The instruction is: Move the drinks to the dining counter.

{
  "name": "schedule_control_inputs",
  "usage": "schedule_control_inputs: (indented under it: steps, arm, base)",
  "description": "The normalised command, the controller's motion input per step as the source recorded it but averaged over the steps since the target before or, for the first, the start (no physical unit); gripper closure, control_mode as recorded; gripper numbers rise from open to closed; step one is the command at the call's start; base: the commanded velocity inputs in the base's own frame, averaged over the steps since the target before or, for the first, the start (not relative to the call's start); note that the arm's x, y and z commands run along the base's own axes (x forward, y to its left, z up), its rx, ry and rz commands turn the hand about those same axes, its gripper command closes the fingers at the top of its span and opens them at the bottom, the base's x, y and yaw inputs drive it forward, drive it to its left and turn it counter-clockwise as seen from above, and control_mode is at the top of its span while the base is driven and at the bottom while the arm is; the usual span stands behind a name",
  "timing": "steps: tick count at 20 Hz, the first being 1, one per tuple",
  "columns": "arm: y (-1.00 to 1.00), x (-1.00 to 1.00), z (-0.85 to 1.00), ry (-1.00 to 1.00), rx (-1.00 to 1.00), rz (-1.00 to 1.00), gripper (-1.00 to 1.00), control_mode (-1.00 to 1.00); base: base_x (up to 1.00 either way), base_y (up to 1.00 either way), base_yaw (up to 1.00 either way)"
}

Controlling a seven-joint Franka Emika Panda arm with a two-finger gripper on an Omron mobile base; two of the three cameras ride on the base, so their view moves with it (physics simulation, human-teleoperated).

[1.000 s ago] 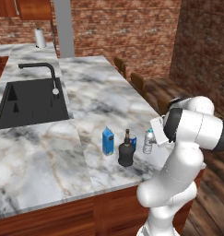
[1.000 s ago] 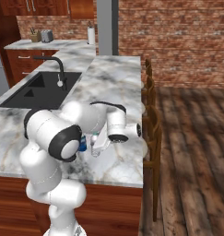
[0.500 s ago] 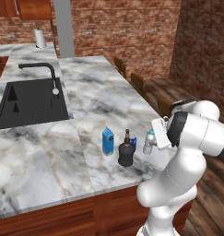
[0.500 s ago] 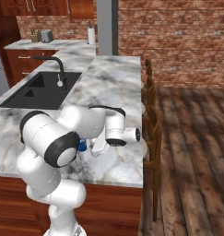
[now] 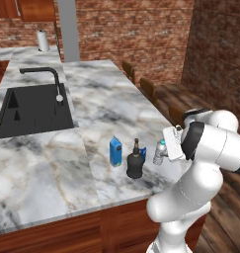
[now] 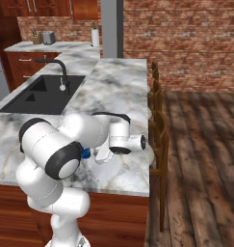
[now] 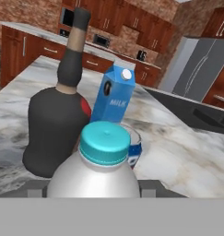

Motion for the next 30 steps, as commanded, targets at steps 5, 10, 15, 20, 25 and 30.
schedule_control_inputs:
  steps: [5,10,15,20,25,30]
  arm:
    - [0.0,0.0,-0.06,0.0,0.0,0.0,-1.0,-1.0]
    - [0.0,0.0,0.0,0.0,0.0,0.0,-1.0,-1.0]
    - [0.0,-0.03,0.0,0.0,0.0,0.0,-1.0,-1.0]
    - [0.0,-0.01,0.01,0.0,0.0,0.0,-1.0,-1.0]
    - [0.0,0.0,0.13,0.0,0.0,0.0,-1.0,-1.0]
    - [-0.03,0.0,0.35,0.0,0.01,0.0,-1.0,-1.0]
  base:
    - [0.0,0.0,0.0]
    - [0.0,0.0,0.0]
    - [0.0,0.0,0.0]
    - [0.0,0.0,0.0]
    - [0.0,0.0,0.0]
    - [0.0,0.0,0.0]
